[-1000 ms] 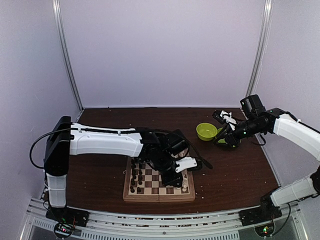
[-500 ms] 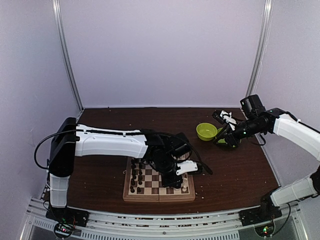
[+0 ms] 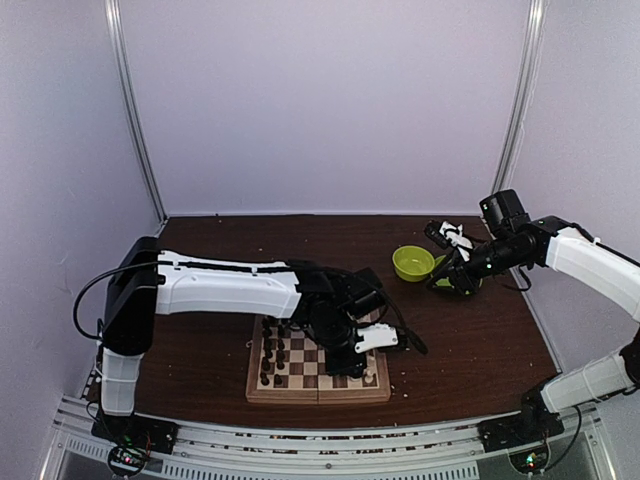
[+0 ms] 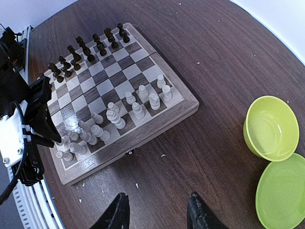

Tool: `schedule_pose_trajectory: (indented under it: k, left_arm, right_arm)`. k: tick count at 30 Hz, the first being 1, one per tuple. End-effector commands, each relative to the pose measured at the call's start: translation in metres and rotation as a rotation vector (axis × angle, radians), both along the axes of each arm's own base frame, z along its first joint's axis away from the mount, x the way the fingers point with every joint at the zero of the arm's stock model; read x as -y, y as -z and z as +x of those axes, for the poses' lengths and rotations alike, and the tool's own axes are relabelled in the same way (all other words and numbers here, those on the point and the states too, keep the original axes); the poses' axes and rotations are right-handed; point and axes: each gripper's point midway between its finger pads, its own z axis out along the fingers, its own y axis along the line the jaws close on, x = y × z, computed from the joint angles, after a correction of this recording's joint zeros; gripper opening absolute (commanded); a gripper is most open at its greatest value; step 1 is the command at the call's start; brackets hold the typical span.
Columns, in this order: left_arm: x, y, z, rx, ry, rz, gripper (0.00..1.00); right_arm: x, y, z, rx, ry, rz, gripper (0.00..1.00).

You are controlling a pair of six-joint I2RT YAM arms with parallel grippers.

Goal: Set up the chess pieces on the board
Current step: Place the pawn on a2.

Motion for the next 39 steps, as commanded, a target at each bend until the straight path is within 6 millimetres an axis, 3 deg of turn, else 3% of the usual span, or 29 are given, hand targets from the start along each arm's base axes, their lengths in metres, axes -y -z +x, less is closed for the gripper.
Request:
schedule_pose_trajectory:
  k: [1,14,24,27,31,36,39]
  left_arm:
    - [0.008,0.000,-0.001,0.010,0.024,-0.009,0.04]
    - [0.005,0.010,-0.002,0.029,0.036,0.034,0.05]
    - [0.006,0.002,0.000,0.052,0.026,0.023,0.19]
    - [0.007,-0.010,0.000,0.059,0.024,-0.001,0.22]
    - [0.007,-0.041,0.004,0.103,0.016,-0.056,0.23]
    - [-0.008,-0.098,0.024,0.222,-0.028,-0.138,0.25]
    - [-0.030,-0.127,0.051,0.314,-0.105,-0.152,0.32]
  right_arm:
    - [0.002,-0.005,0.006,0.020,0.010,-0.010,0.41]
    - [0.002,-0.004,0.006,0.019,0.007,-0.012,0.41]
    - [0.002,-0.005,0.006,0.021,0.009,-0.011,0.41]
    - [0.002,-0.006,0.006,0.023,0.008,-0.010,0.41]
    - [0.005,-0.012,0.009,0.047,0.024,-0.025,0.41]
    - [0.014,-0.040,0.021,0.152,0.094,-0.036,0.42]
    - [0.025,-0.066,0.031,0.240,0.169,-0.048,0.43]
